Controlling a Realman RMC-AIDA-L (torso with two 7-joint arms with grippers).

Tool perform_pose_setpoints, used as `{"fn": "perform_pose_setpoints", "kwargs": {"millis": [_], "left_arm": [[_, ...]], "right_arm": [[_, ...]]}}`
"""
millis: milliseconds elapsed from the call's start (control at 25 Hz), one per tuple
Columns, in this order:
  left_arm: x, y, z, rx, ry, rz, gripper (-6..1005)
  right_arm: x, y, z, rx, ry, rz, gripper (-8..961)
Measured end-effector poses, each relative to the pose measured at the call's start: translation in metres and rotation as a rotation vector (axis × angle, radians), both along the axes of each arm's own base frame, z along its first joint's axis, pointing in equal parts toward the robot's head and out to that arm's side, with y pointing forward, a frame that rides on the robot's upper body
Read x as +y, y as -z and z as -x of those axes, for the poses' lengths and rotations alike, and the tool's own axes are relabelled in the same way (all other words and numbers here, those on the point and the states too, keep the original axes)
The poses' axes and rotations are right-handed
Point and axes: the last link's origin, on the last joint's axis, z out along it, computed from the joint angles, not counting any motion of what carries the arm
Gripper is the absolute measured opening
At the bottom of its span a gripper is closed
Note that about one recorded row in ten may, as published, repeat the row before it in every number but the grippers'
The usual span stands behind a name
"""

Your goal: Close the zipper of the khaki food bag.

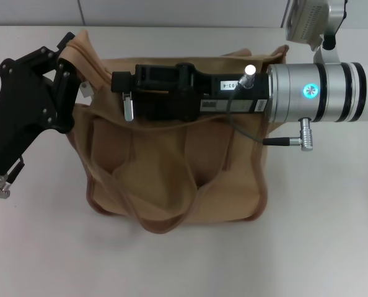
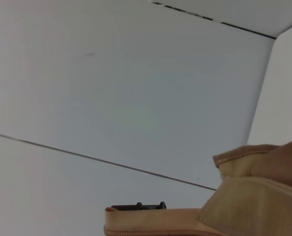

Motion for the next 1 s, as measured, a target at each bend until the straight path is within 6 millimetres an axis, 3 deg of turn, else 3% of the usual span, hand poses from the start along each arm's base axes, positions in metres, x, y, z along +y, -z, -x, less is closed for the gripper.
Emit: {"fn": "perform_pose_setpoints", "kwargs": {"millis": [360,560,680,880,1000], "left_arm": [[0.0002,0.0002,-0.0004,0.000,0.002,0.001,56],[0.0002,0.0002,-0.0004,0.000,0.002,0.001,58],[0.0002,0.0003,-0.0003,0.000,0.002,0.002,59],[0.0001,0.0004,-0.0004,0.000,0.001,0.002,61],[-0.0001,0.0007,-0.0005,-0.001,0.002,0.004,62]], "right_arm": [[0.0002,0.0009,0.0016,-0.021,-0.020,0.004,725],[0.0000,0.0017,0.0006,-0.020,-0.012,0.007,505],[0.0008,0.0011,-0.0002,-0.016,-0.002,0.003,284],[0.0014,0.0016,0.0001,-0.021,-0.001,0.002,54],[0.0015,0.0016,0.0002,-0.021,-0.001,0.002,40]]}}
